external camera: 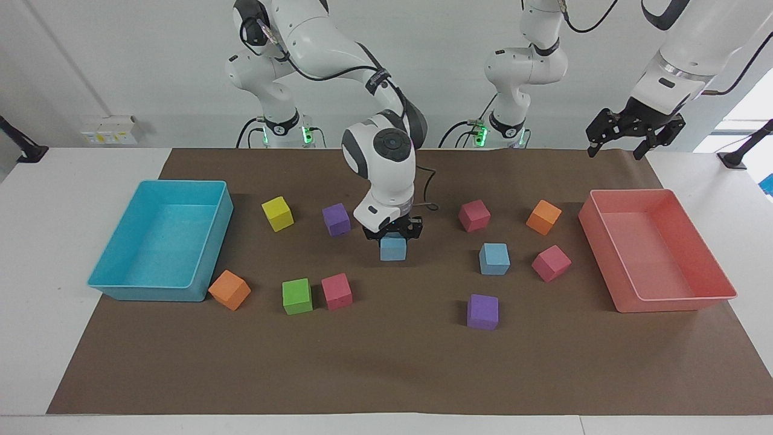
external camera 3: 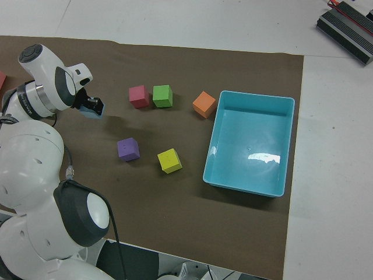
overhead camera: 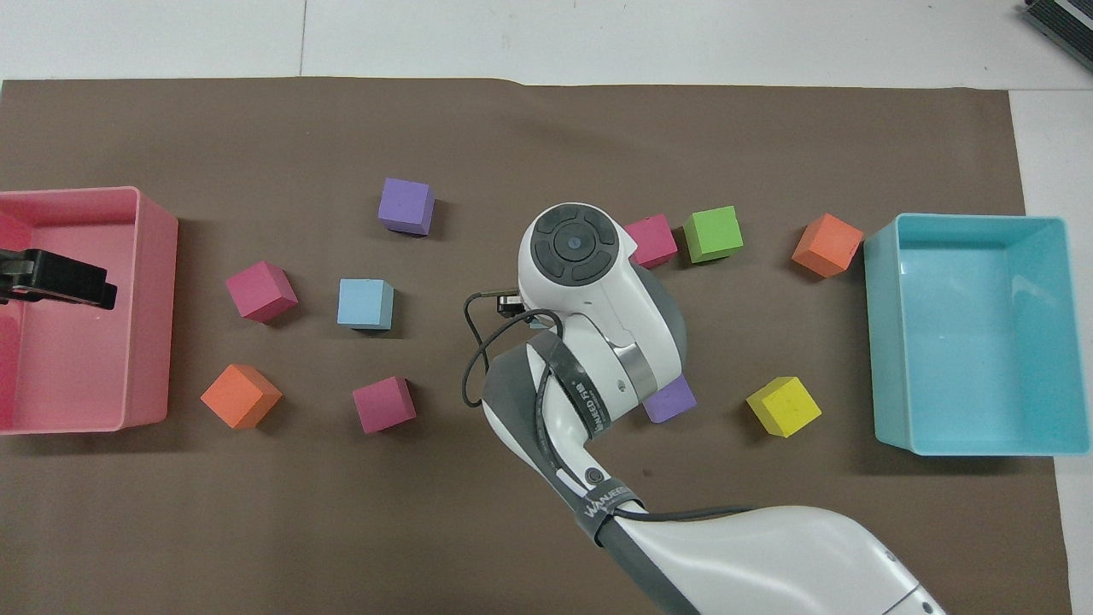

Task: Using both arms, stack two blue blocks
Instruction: 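Carry the light blue cube to the table center and set it down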

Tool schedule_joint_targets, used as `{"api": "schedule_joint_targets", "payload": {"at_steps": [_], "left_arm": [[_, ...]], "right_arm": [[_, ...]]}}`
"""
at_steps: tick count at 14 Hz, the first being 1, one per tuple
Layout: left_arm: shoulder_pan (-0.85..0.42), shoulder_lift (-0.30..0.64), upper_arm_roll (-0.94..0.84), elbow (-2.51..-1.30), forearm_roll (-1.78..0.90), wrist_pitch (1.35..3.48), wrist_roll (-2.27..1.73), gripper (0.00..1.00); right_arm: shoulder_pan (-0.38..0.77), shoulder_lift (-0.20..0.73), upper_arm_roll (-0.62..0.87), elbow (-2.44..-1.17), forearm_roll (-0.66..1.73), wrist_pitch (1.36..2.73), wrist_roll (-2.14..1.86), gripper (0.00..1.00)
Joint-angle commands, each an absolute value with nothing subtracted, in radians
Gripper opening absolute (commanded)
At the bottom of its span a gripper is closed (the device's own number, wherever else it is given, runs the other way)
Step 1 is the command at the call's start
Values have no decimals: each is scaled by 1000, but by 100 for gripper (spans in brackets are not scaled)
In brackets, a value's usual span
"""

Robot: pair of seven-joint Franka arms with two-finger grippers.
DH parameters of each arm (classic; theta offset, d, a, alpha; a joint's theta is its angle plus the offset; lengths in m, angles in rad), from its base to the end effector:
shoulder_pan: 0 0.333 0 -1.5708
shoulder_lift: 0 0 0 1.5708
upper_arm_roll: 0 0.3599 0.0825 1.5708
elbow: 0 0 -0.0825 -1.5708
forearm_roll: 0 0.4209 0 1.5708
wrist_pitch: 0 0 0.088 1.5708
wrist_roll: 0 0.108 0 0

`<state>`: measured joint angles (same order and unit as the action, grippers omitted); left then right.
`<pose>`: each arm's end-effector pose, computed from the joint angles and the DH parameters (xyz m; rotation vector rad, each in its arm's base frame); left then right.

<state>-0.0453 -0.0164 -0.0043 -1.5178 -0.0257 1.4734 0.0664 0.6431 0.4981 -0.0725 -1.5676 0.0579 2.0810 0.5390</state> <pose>0.5748 -0.0315 0.6953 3.1101 -0.1839 -0.0433 0.6198 0.4109 0.3766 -3.1189 -0.0200 -0.0089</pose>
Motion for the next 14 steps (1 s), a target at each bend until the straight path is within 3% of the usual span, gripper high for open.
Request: {"api": "schedule_joint_targets", "payload": {"at_steps": [1,14], "left_arm": [[-34,-20,-12,-1511,-18,1476,61,100],[-34,-21,-12,-1517,-20,1482,60,100]], "right_arm": [[666,538,-72,-1542,49,2115,566,0],[693,569,-71,-1591,51,2198,549,0]]}}
